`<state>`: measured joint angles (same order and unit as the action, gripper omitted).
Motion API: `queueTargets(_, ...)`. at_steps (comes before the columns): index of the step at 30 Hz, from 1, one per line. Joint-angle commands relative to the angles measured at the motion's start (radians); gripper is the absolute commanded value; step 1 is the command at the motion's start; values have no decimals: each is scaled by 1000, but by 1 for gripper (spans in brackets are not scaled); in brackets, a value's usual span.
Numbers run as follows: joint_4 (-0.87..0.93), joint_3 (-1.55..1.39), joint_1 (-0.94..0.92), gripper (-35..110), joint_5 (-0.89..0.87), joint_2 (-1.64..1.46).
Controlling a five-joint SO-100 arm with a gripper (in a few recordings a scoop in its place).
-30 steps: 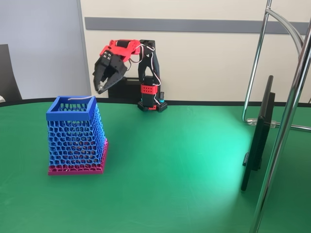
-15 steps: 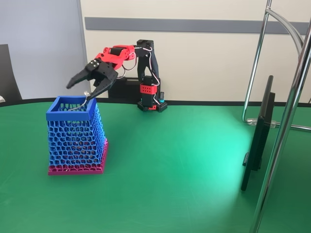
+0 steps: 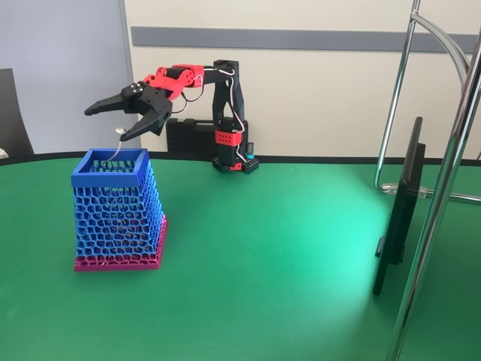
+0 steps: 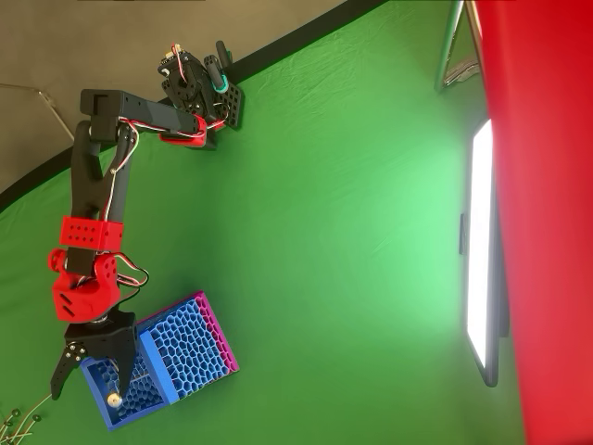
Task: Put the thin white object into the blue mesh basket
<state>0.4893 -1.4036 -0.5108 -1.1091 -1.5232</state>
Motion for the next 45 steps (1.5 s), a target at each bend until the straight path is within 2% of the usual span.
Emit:
queueTargets(1,-26,-18,-15,45,2,-80)
queueTargets(9,-26,-87,-58,44,15,-153)
queueTargets(17,-57,-239,-61,39,121,-348)
queueTargets(27,-12,-466,54,33,416,-710)
queueTargets(36,37,-770,279,29,753,-1083)
queueTargets(45,242,-1028,422,29,1020,-1425)
